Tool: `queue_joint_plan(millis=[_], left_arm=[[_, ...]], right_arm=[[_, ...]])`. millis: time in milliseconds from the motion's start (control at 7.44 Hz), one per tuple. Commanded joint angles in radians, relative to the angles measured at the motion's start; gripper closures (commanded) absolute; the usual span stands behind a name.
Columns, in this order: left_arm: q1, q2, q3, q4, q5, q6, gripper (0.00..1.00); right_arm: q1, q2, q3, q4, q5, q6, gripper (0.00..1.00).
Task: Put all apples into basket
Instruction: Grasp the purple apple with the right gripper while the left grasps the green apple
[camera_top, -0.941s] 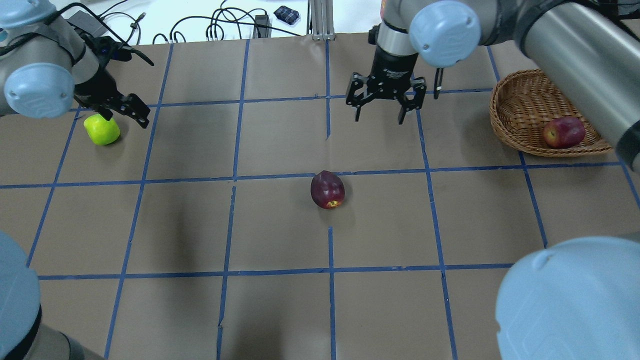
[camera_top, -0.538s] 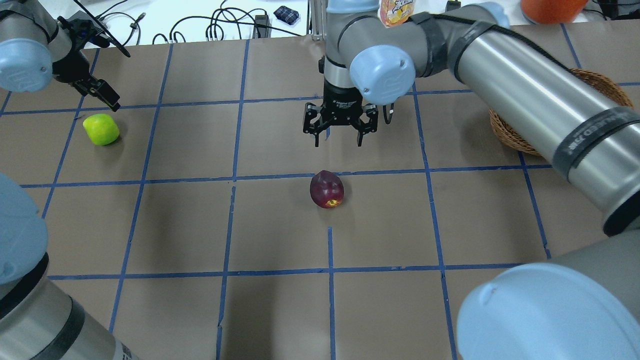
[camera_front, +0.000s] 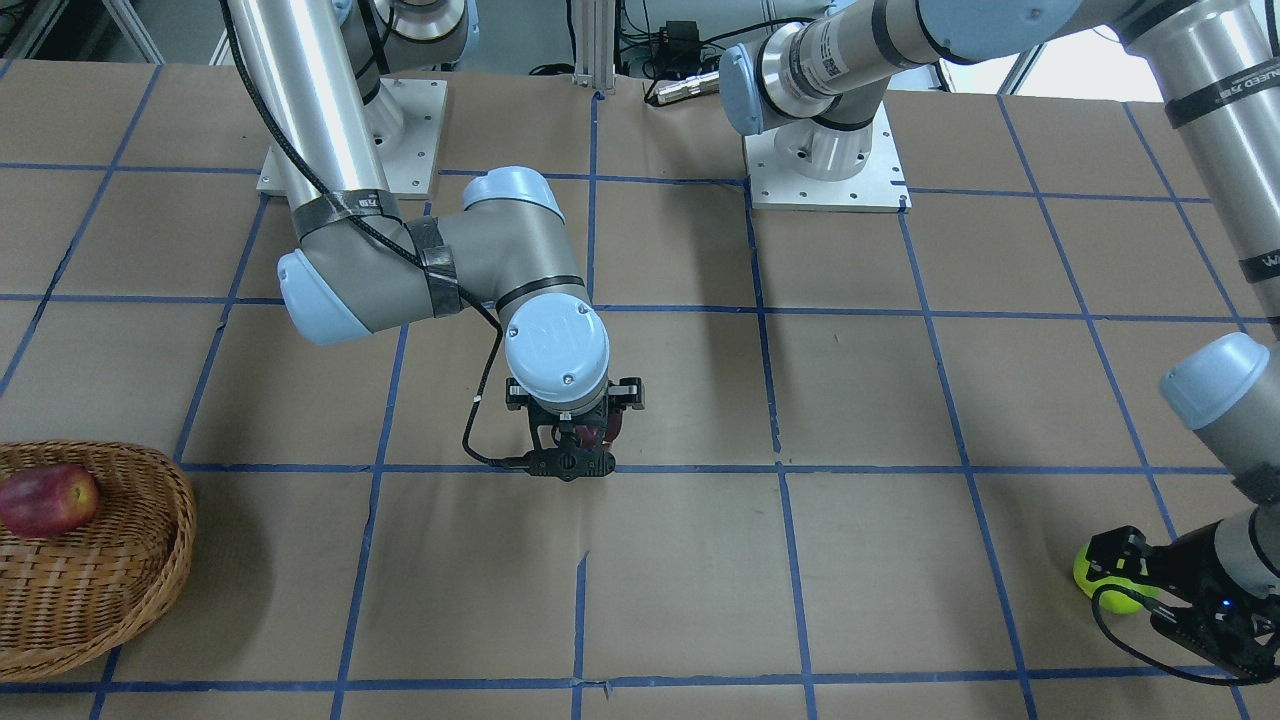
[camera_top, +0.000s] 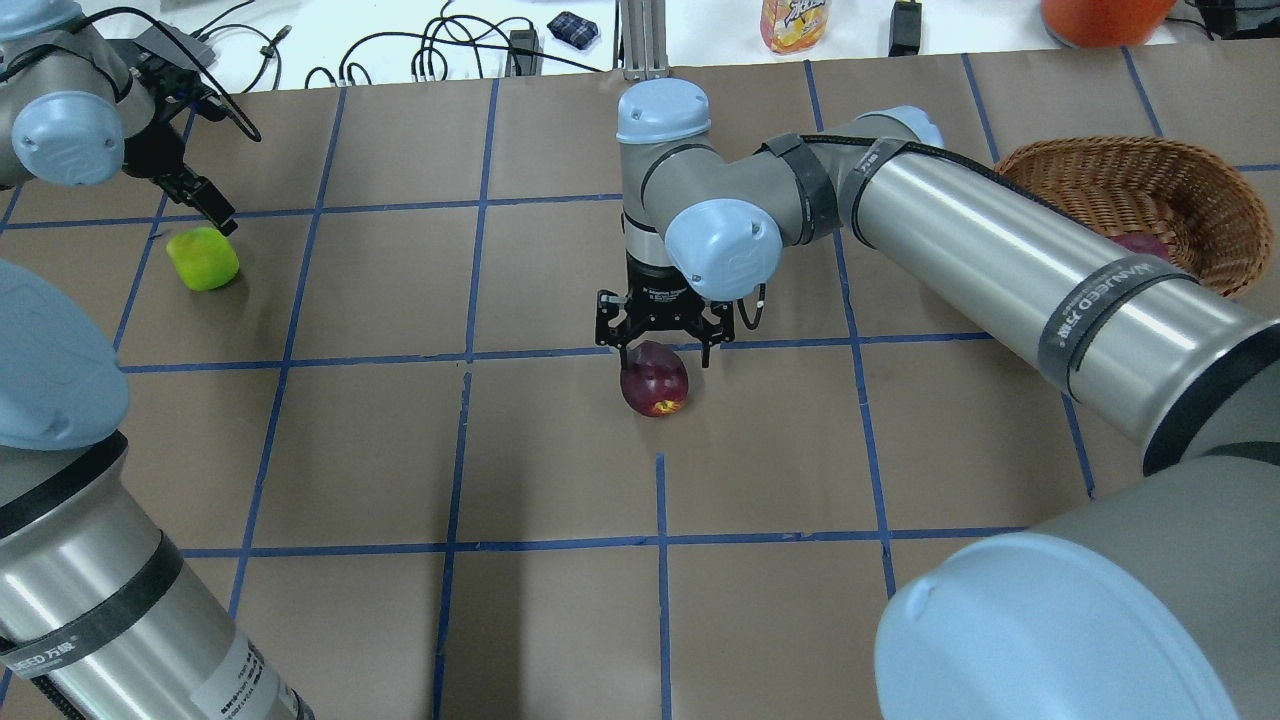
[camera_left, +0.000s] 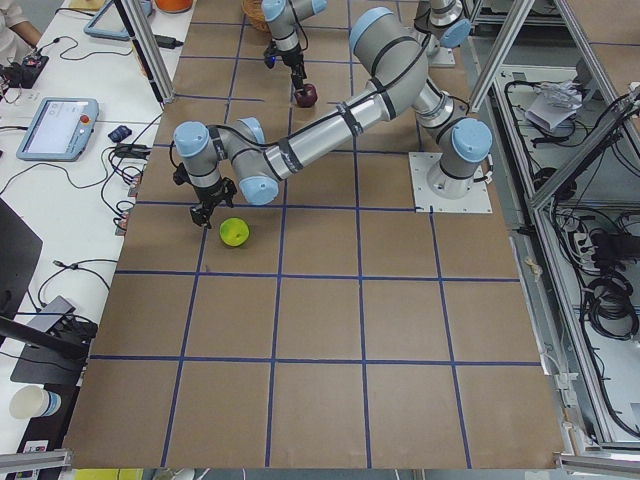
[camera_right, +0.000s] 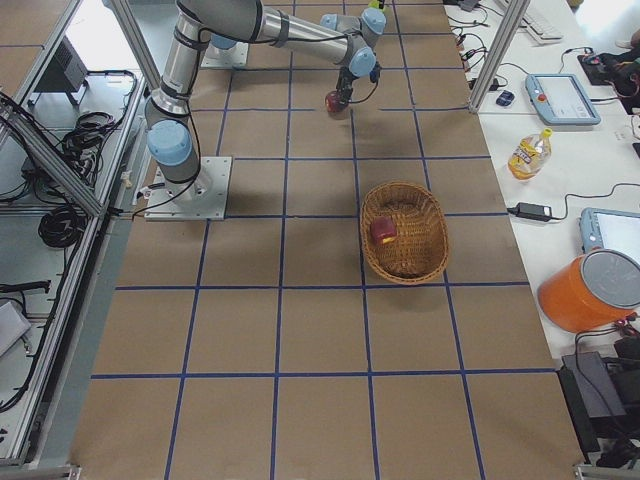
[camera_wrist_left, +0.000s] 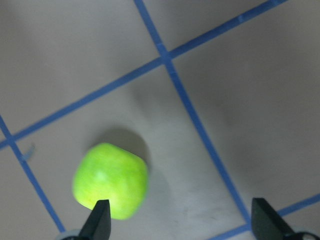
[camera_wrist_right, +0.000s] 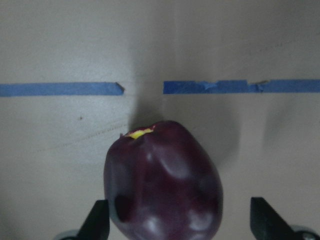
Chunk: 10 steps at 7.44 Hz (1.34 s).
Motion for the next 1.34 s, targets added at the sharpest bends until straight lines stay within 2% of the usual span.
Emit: queue_joint_plan(millis=[0,403,538,672,806,941,1075,1210], left_arm=[[0.008,-0.014,-0.019,-0.035,0.004,-0.01,0.0],[0.033,-0.037,-0.012,-0.049,0.013,-0.004,0.0],[0.039,-0.046,-0.013,-0.048,0.014,-0.004,0.0],[0.039,-0.048,-0.014,-0.049,0.013,-0.007,0.02],[0.039,-0.046,-0.014,-0.054,0.011,-0.005,0.44],[0.037,-0.025,-0.002,-0.114,0.013,-0.014,0.78],[0.021,0.007,0.004,-0.176,0.013,-0.081,0.85],[0.004,0.053,0.004,-0.284,0.001,-0.164,0.86]], right_arm=[[0.009,0.004,0.016,-0.008,0.086,0.001,0.0],[0.009,0.033,0.031,-0.035,0.053,0.004,0.0],[0.009,0.028,0.03,-0.079,0.019,0.031,0.14],[0.009,0.025,0.025,-0.165,0.014,0.095,0.71],[0.003,0.022,0.014,-0.161,0.011,0.117,1.0],[-0.014,0.011,0.013,-0.159,0.008,0.104,1.0],[-0.051,-0.01,0.007,-0.161,0.003,0.102,1.0],[-0.123,-0.069,-0.021,-0.128,-0.015,0.096,1.0]])
